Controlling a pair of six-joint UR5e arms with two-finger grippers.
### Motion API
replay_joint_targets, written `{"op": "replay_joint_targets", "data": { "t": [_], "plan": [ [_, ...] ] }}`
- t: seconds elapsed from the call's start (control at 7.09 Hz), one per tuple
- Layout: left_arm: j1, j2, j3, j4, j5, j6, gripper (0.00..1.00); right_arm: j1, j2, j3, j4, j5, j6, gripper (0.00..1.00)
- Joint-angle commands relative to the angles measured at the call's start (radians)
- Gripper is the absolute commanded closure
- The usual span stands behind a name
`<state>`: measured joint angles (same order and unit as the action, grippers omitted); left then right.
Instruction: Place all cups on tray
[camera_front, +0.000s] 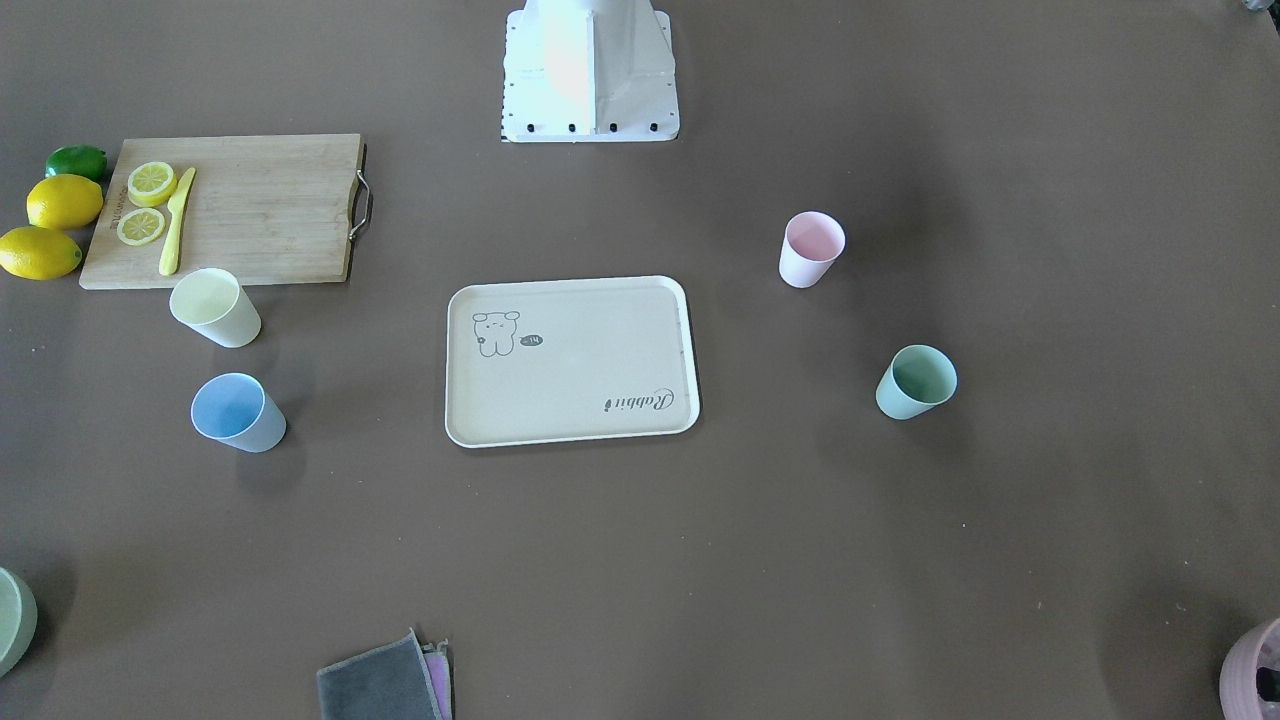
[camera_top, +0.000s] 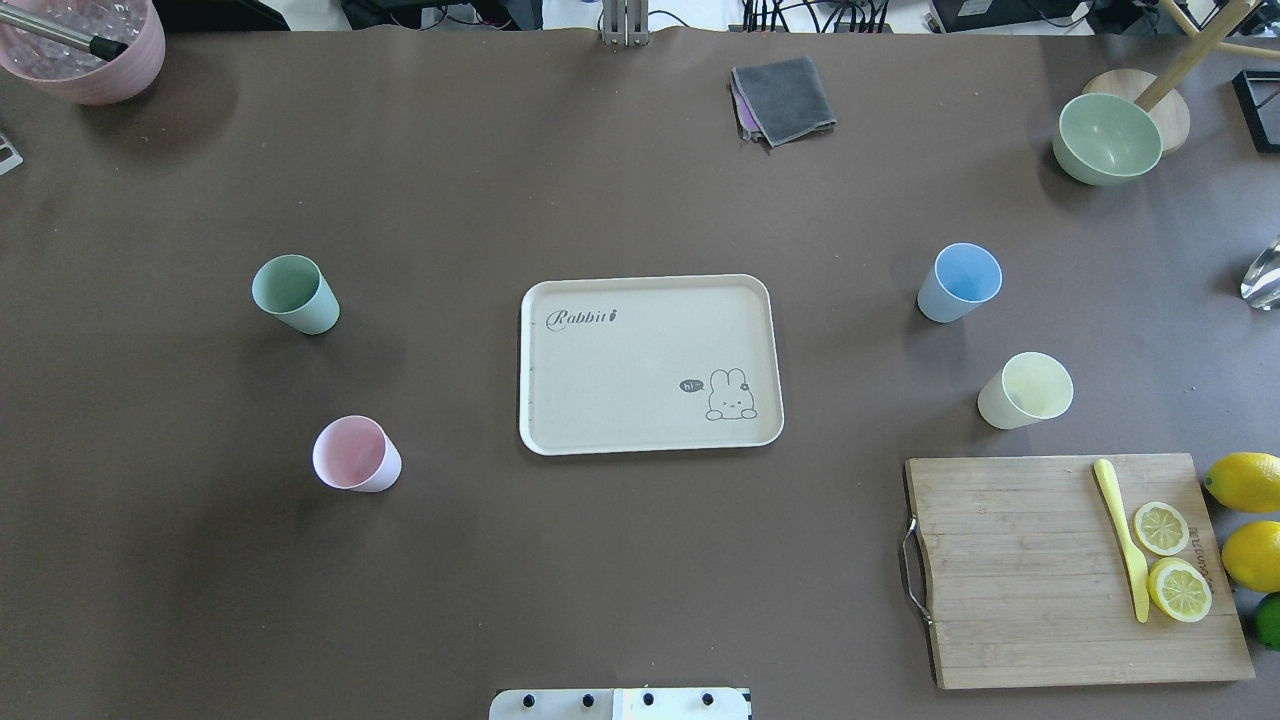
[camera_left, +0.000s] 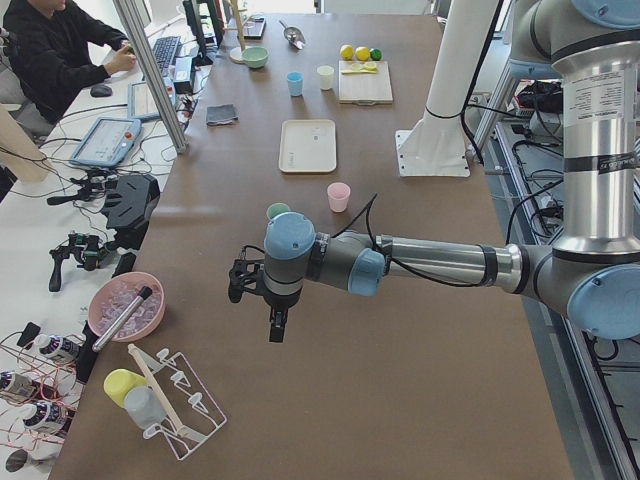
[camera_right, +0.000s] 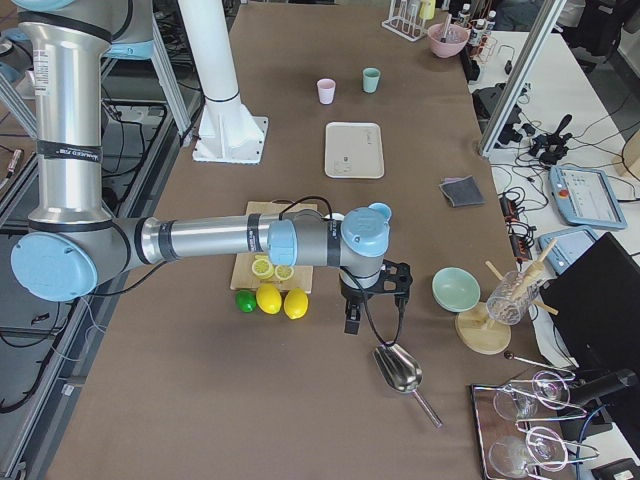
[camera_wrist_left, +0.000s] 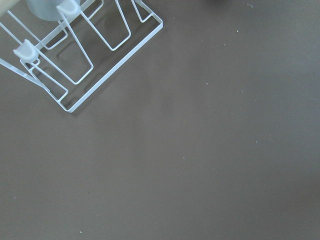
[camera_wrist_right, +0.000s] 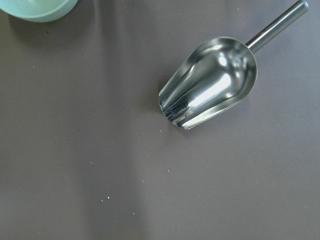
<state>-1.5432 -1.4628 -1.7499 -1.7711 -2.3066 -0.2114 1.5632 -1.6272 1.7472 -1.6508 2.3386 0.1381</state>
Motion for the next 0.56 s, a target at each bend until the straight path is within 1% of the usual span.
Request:
{"op": "replay_joint_targets", "data": {
  "t": [0.0,0.14,0.28,0.42],
  "plan": [
    [0.002,-0.017,0.015,-0.002,-0.002,-0.003,0.02,0.0,0.012,0.0,0.002,0.004,0.0,0.0],
    [0.002,-0.036,0.016,-0.016,0.001,0.004,0.02,0.0,0.018,0.02,0.003,0.001,0.0,0.0],
    [0.003,-0.021,0.026,-0.103,-0.01,0.0,0.02,0.0,0.03,0.065,0.005,0.001,0.011,0.0],
    [0.005,-0.019,0.041,-0.193,-0.01,-0.069,0.02,0.0,0.061,0.092,0.003,-0.001,0.012,0.0]
  ]
}}
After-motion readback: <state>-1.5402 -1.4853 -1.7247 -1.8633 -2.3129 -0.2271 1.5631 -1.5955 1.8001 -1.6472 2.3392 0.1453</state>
